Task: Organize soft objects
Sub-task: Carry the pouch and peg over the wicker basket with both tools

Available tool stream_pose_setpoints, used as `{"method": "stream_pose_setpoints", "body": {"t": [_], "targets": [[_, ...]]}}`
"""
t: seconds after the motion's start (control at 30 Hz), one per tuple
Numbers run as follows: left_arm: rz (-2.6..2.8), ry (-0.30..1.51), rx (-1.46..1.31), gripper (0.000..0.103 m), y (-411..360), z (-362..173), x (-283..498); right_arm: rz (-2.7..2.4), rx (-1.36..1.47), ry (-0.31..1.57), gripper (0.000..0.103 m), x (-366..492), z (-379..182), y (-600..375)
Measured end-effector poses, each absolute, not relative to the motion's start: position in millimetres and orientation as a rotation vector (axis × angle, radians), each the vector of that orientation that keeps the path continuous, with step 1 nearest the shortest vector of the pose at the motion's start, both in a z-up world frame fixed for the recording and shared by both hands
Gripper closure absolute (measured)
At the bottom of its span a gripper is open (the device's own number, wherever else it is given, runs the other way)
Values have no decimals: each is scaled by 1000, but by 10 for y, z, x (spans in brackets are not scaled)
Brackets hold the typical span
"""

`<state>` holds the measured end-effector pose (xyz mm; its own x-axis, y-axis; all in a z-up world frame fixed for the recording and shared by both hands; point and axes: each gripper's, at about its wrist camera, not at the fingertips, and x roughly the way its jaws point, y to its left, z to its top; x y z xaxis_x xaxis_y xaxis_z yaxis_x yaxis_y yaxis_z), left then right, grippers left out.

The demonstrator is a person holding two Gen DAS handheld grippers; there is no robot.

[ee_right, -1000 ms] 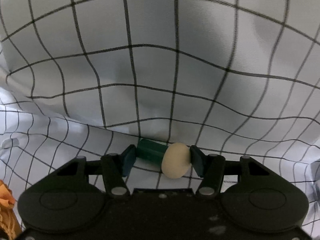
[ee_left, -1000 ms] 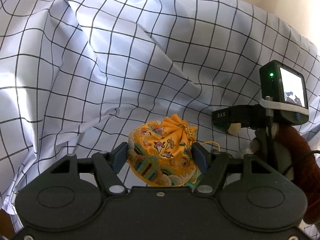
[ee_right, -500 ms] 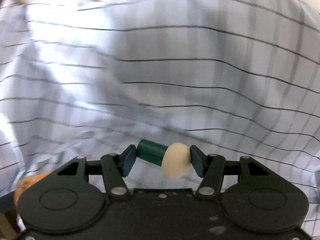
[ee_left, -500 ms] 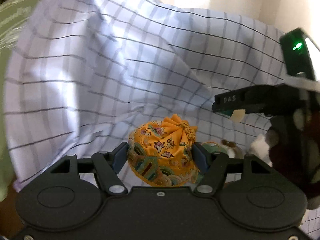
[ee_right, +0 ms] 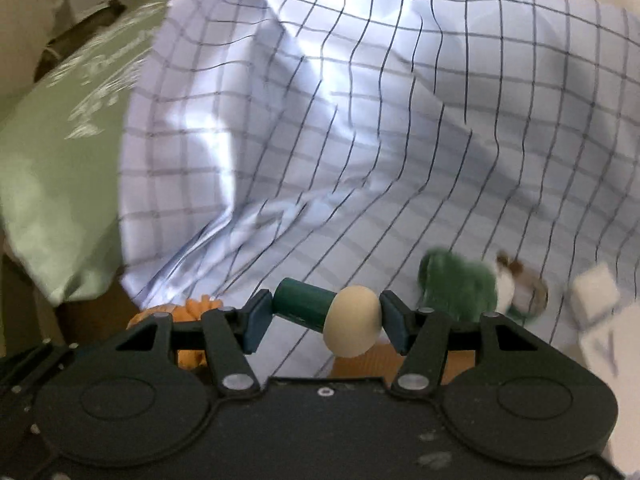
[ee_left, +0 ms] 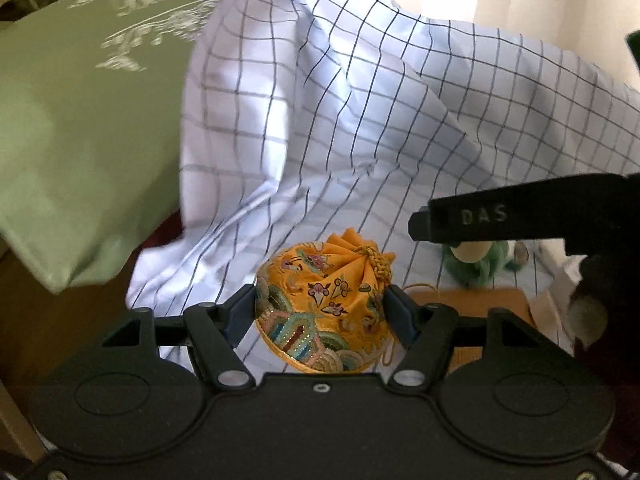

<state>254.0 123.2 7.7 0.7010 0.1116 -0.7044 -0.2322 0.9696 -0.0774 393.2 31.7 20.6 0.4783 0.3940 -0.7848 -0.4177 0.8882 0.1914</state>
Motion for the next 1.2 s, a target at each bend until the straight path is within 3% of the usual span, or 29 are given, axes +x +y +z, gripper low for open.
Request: {"method": "stream_pose_setpoints", "body": {"t": [0.37,0.77,1.2], "targets": [[111,801,-166,39,936,129,1569,434,68,930,45,2509,302,-344],[-40,790,-145,39,473,172,1001,119,263,780,45,1006,442,-1243],[-157,837,-119,39,26,-54,660,-84,290,655,44,210,529,-1502]]}}
